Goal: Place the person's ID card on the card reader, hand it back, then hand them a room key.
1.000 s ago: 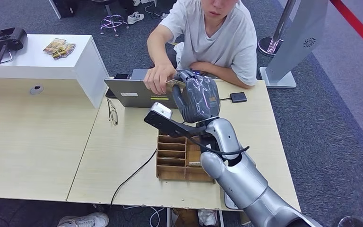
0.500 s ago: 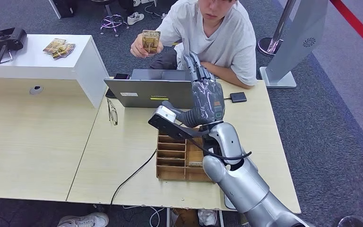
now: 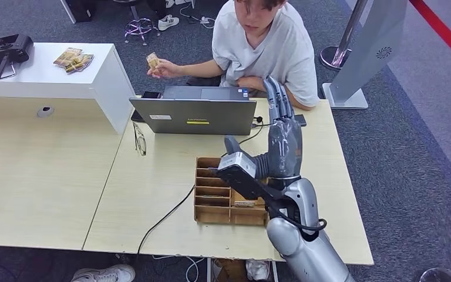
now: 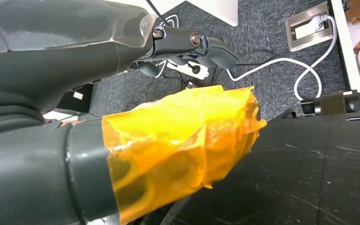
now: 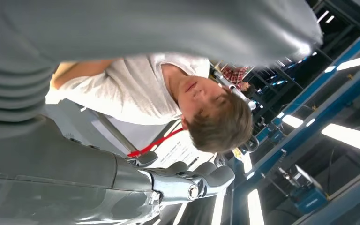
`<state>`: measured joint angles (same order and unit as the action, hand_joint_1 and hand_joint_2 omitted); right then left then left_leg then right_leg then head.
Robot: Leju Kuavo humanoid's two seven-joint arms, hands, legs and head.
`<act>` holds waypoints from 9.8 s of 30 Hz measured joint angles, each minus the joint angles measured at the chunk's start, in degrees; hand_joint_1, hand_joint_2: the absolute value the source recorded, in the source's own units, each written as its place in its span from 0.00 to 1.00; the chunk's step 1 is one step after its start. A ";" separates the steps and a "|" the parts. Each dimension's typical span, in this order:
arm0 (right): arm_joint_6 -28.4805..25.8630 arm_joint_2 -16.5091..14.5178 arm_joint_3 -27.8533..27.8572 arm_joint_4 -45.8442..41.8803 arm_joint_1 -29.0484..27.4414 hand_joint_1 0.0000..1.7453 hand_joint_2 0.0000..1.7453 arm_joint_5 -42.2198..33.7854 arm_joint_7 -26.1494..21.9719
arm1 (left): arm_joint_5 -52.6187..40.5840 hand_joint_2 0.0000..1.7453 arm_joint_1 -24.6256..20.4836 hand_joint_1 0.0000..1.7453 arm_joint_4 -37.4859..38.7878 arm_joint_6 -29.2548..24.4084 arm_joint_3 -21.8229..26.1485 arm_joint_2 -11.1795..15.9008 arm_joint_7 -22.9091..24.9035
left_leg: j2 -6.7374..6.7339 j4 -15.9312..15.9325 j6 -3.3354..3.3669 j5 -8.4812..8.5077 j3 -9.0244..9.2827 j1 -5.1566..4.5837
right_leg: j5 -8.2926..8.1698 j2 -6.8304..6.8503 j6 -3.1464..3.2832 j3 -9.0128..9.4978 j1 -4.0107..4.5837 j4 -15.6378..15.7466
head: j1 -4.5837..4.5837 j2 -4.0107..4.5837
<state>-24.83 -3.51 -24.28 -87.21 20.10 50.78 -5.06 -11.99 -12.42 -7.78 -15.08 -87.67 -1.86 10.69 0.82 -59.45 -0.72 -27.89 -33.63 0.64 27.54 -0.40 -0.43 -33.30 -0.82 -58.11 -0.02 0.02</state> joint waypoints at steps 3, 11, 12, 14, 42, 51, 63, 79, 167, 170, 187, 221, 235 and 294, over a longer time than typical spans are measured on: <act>-0.49 0.40 0.71 -1.84 -1.92 0.00 0.00 -0.69 -0.86 | -0.09 0.00 -0.12 0.00 0.00 0.05 0.01 0.27 -0.04 | -0.01 0.00 0.00 0.00 0.01 0.00 | 0.00 -0.01 0.00 0.00 0.00 0.00 | -0.01 0.00; -3.77 2.72 2.03 -5.10 -6.54 0.00 0.00 -4.83 -5.28 | -4.84 0.00 -0.97 0.00 0.00 0.92 -0.01 1.19 -1.07 | -0.01 0.00 0.00 0.00 0.01 0.00 | 0.00 -0.01 0.00 0.00 0.00 0.00 | -0.02 0.00; -3.85 3.10 2.16 -5.41 -6.92 0.00 0.00 -5.25 -5.63 | -6.95 0.00 -1.01 0.00 0.00 1.03 -0.02 1.27 -1.10 | -0.01 0.00 0.00 0.00 0.01 0.00 | 0.00 -0.01 0.00 0.00 -0.01 0.00 | -0.01 0.00; -4.00 3.80 2.35 -5.83 -7.32 0.00 0.00 -6.07 -6.22 | -9.92 0.00 -0.99 0.00 0.00 1.19 -0.01 1.34 -1.14 | -0.02 0.00 0.00 0.00 0.01 0.00 | 0.00 -0.02 0.00 0.00 -0.01 0.00 | -0.01 0.00; -3.69 10.42 1.87 -6.14 -5.65 0.00 0.00 -13.76 -9.83 | -38.67 0.00 -3.31 0.00 -1.06 5.45 0.57 2.96 -1.68 | 0.16 0.04 0.00 0.01 -0.06 0.00 | 0.01 0.22 0.00 0.09 0.00 -0.02 | -0.02 0.00; -3.74 10.95 1.59 -6.14 -5.65 0.00 0.00 -13.77 -9.83 | -38.73 0.00 -3.32 0.00 -1.25 5.59 0.57 2.97 -1.58 | 0.16 0.05 0.00 0.01 -0.05 0.00 | 0.01 0.21 0.00 0.10 0.00 -0.02 | -0.01 0.00; -3.98 11.46 -0.13 -10.42 -10.40 0.00 0.00 -9.74 -8.84 | -10.99 0.00 5.81 0.00 -1.23 -7.16 17.49 5.72 -0.84 | -0.03 0.10 -0.10 -0.11 0.02 0.00 | 0.14 -0.03 0.10 -0.04 0.00 0.00 | -0.03 0.00; -5.19 11.32 -5.97 -14.31 -19.45 0.00 0.00 -8.09 -8.87 | 12.72 0.00 9.54 0.00 -1.22 -8.99 45.62 2.55 -9.92 | 0.00 0.11 -0.10 -0.12 0.03 0.00 | 0.17 0.03 0.13 0.00 0.00 0.02 | -0.01 0.00; 5.53 12.32 -11.68 9.64 -2.72 0.01 1.00 11.10 6.72 | 12.97 0.00 8.93 0.00 -1.22 -4.84 53.13 -1.86 -5.32 | 0.00 0.09 -0.10 -0.14 0.03 0.00 | 0.15 0.02 0.13 0.01 0.00 0.01 | -0.01 0.00; 5.70 12.20 -11.74 10.16 -2.45 0.01 1.00 11.10 6.72 | 12.96 0.00 8.92 0.00 -1.22 -4.84 53.08 -1.90 -5.21 | 0.01 0.09 -0.10 -0.14 0.03 0.00 | 0.15 0.02 0.13 0.01 0.01 0.01 | -0.01 0.00; 6.11 11.55 -11.83 12.02 -1.12 0.32 1.00 11.71 8.05 | 12.76 0.00 8.83 0.00 -1.22 -4.84 52.80 -2.00 -5.11 | 0.00 0.09 -0.10 -0.14 0.03 0.00 | 0.15 0.02 0.13 0.01 0.01 0.01 | 0.00 0.00; 8.43 10.07 -11.93 16.77 2.87 0.24 1.00 13.68 10.44 | 13.07 0.00 8.48 0.00 -1.22 -5.42 52.77 -2.36 -4.94 | 0.01 0.08 -0.10 -0.14 0.02 0.00 | 0.15 0.02 0.13 0.01 0.01 0.01 | 0.00 0.00; 8.52 10.07 -11.75 15.02 2.89 0.23 1.00 13.50 10.74 | 13.22 0.00 8.50 0.00 -1.22 -5.93 52.77 -2.36 -4.94 | 0.01 0.08 -0.10 -0.14 0.03 0.00 | 0.15 0.02 0.13 0.00 0.01 0.01 | 0.00 0.00; 7.29 9.76 -9.44 22.76 3.19 0.98 1.00 13.87 10.71 | 13.96 0.00 8.55 0.00 -1.22 -6.27 52.77 -2.64 -4.79 | 0.01 0.08 -0.10 -0.14 0.03 0.00 | 0.15 0.02 0.13 0.01 0.01 0.01 | 0.00 0.00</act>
<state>-17.54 6.25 -33.73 -64.45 23.29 64.65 5.66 1.96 -3.86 -9.01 -21.35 -34.91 -4.50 5.90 0.83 -59.37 -0.82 -28.03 -33.61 0.64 27.69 -0.37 -0.30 -33.29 -0.81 -58.10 -0.02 0.02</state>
